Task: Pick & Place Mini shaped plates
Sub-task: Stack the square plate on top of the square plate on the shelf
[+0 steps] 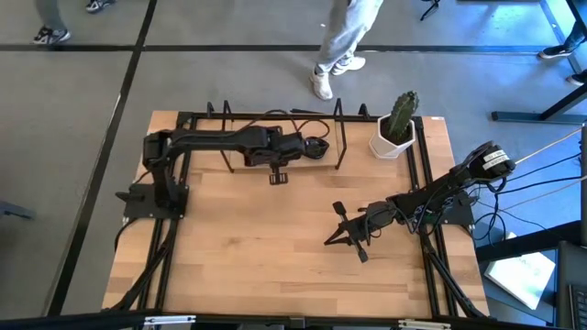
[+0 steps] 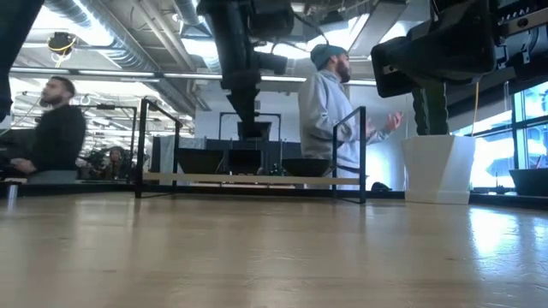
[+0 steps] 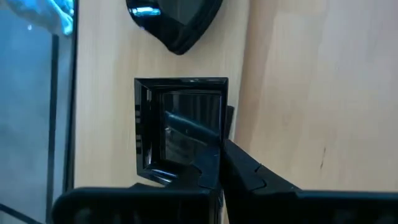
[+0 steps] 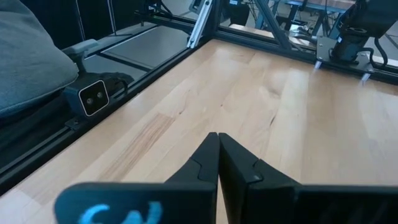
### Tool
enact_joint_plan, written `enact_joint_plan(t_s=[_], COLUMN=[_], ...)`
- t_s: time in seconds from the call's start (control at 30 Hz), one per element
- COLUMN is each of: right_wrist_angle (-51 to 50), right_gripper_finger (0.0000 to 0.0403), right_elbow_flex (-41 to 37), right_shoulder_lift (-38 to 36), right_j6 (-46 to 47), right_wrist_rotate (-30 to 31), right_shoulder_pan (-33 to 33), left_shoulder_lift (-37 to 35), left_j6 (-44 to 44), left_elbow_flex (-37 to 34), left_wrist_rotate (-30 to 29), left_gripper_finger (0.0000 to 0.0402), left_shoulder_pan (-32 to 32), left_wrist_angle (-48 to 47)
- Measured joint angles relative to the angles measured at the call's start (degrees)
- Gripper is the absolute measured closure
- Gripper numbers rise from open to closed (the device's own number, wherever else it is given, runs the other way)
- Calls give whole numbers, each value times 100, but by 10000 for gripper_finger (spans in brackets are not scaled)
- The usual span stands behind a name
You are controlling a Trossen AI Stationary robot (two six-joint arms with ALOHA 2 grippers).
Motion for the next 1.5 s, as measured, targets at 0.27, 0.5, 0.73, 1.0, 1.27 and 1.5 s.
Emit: enact_joint_plan(t_s=[0.27, 0.5, 0.73, 1.0, 1.27, 1.5], right_wrist_angle=[11, 30, 28, 28, 28, 28], right_gripper_finger=[395, 395, 395, 395, 395, 395], right_elbow_flex=[0, 0, 0, 0, 0, 0], right_shoulder_lift=[0, 0, 0, 0, 0, 0], right_j6=[0, 4, 12, 4, 4, 2], right_wrist_rotate=[0, 0, 0, 0, 0, 0], right_shoulder_pan=[0, -2, 0, -2, -2, -2], left_shoulder_lift=[188, 182, 184, 184, 186, 186], left_j6=[4, 111, 495, 599, 752, 896], left_elbow_flex=[0, 0, 0, -97, -378, -378], left_wrist_rotate=[-33, 2, 97, 100, 40, -58], left_gripper_finger=[398, 398, 398, 398, 398, 397], left_shoulder_pan=[191, 274, 274, 273, 275, 273], left_wrist_angle=[-6, 3, -16, -182, -7, 29])
